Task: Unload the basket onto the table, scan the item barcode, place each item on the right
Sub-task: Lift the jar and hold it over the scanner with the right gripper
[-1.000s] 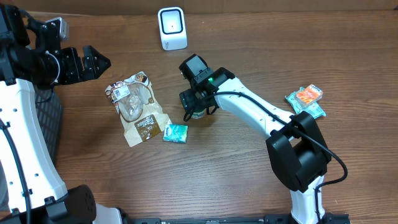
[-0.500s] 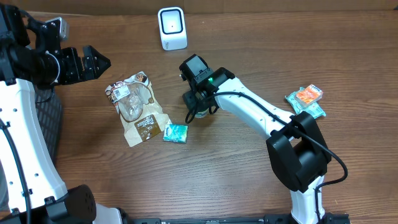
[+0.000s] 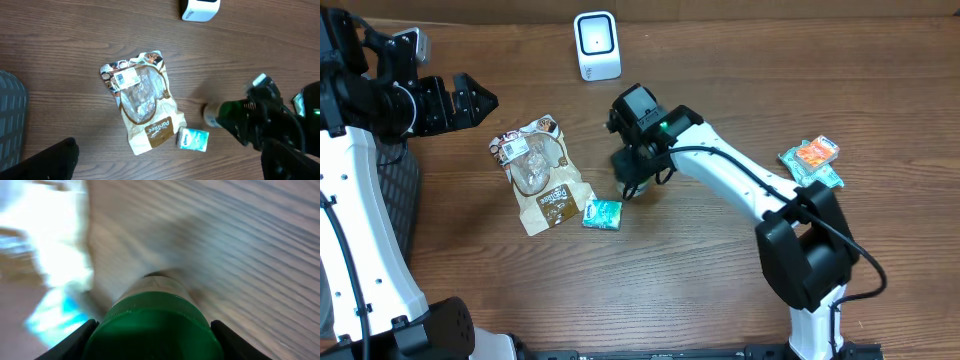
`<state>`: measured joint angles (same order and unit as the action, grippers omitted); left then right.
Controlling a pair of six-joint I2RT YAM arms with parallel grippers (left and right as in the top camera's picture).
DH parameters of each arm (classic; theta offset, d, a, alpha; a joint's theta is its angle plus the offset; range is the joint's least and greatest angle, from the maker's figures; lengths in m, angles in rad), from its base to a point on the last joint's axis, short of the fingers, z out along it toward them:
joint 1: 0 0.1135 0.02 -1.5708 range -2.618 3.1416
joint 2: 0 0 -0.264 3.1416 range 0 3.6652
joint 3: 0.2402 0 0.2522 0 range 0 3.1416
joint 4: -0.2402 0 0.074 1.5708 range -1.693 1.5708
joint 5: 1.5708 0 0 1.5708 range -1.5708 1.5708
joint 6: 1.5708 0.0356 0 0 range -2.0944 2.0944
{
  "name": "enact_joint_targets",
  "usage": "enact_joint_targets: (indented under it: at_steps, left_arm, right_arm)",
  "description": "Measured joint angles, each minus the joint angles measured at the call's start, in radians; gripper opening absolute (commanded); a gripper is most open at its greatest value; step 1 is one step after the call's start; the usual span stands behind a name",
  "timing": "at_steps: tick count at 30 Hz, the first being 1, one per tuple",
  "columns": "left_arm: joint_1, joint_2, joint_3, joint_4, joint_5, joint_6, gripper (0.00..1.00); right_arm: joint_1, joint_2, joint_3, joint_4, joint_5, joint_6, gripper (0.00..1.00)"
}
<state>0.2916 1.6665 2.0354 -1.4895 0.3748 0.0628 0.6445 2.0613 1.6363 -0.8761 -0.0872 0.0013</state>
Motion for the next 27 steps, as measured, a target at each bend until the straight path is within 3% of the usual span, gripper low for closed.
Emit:
enact_joint_targets:
  at_steps: [5, 14, 24, 27]
  left_arm:
    - [0.000, 0.000, 0.000, 0.000, 0.000, 0.000, 1.00]
    - [0.000, 0.000, 0.000, 0.000, 0.000, 0.000, 1.00]
    - [0.000, 0.000, 0.000, 0.000, 0.000, 0.000, 1.00]
    - [0.000, 0.000, 0.000, 0.000, 0.000, 0.000, 1.00]
  right_arm:
    - [-0.055, -0.110, 0.000, 0.002, -0.332, -0.127, 0.48]
    - [-0.296, -0.224, 0.000, 0.004, -0.951, -0.288, 0.49]
    - [-0.433, -0.224, 0.000, 0.013, -1.228, -0.336, 0.48]
    - [-0.435, -0.224, 0.000, 0.021, -1.252, -0.342, 0.41]
